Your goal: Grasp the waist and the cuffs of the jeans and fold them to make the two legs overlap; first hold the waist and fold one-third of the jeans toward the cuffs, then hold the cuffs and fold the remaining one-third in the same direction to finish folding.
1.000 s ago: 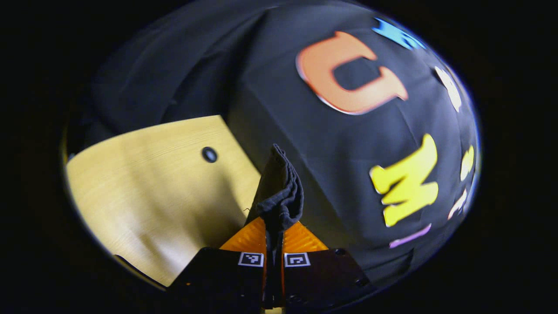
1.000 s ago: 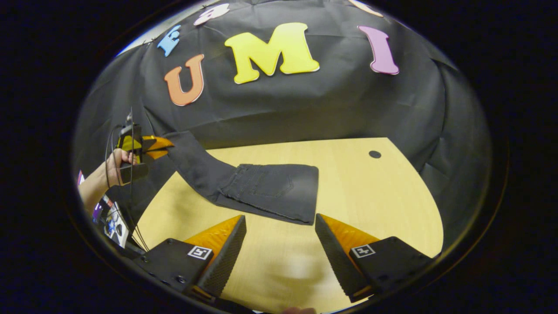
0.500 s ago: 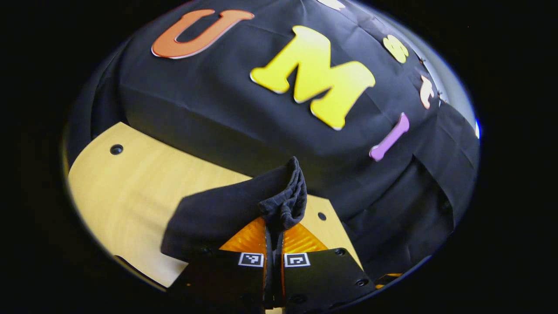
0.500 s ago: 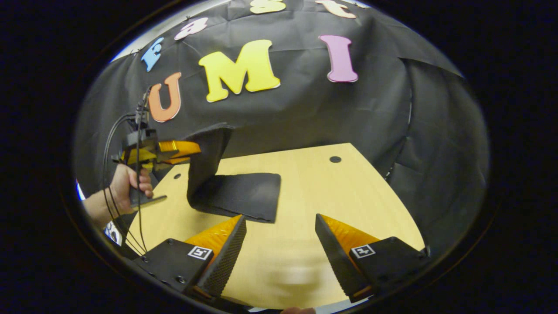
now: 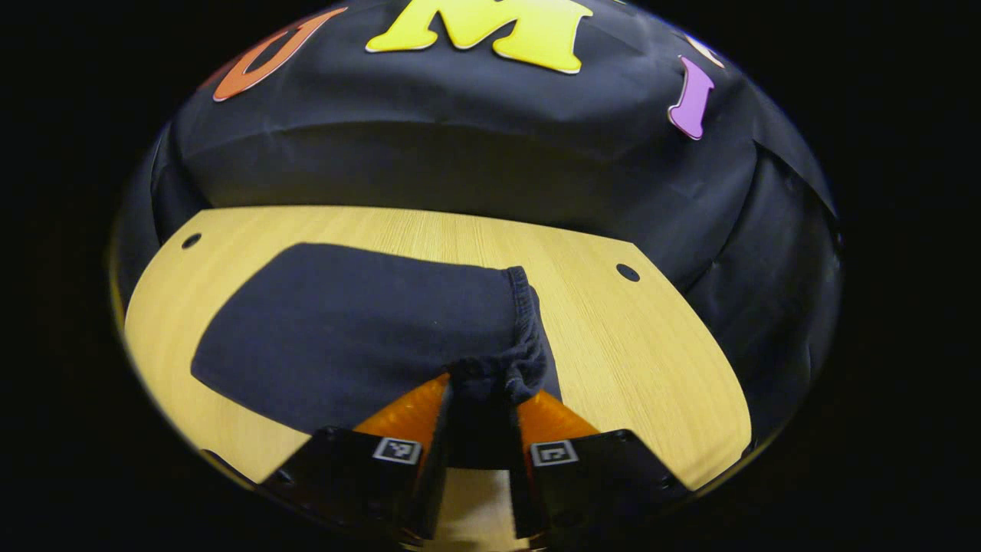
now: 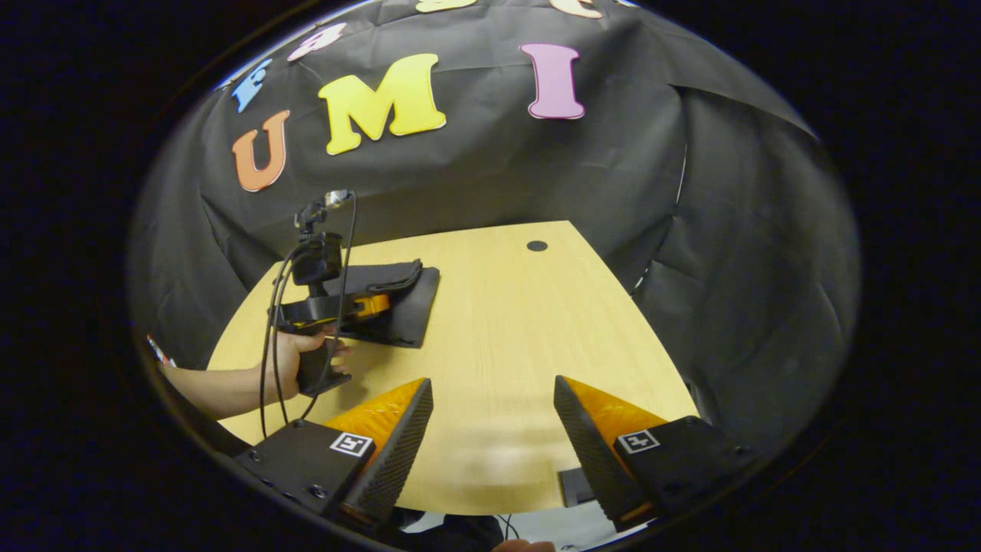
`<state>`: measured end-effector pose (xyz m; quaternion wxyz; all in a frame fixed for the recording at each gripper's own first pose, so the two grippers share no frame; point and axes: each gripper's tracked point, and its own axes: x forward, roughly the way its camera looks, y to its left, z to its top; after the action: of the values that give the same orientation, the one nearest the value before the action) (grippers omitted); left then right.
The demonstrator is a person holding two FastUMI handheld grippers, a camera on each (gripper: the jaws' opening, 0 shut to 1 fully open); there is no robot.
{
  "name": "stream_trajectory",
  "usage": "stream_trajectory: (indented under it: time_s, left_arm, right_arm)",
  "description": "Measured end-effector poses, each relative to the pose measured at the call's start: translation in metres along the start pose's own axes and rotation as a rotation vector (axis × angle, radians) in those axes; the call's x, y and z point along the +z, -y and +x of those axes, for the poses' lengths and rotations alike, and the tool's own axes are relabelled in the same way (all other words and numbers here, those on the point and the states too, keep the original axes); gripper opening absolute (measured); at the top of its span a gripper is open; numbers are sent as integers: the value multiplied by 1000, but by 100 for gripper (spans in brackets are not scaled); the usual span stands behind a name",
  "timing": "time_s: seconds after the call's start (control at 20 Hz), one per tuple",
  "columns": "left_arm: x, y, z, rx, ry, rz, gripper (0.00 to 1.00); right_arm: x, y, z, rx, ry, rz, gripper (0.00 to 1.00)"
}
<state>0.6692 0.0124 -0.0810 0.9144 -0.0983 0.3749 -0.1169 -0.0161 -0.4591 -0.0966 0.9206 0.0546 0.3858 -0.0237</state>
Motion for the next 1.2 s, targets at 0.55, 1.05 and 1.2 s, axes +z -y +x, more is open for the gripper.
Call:
stream_trajectory:
  time_s: [0.55,1.05,1.2]
  left_arm:
    - [177,-6,-268,-5,503,48,99]
    - [199,-57,-490,50,735,88,98]
    - [194,-63,-517,53,773,77,98]
  right_arm:
    - [156,-128,-55,182,473,-108,100]
    - [186,-224,-180,122,750,-94,95]
    - [187,-226,-200,106,798,-100,95]
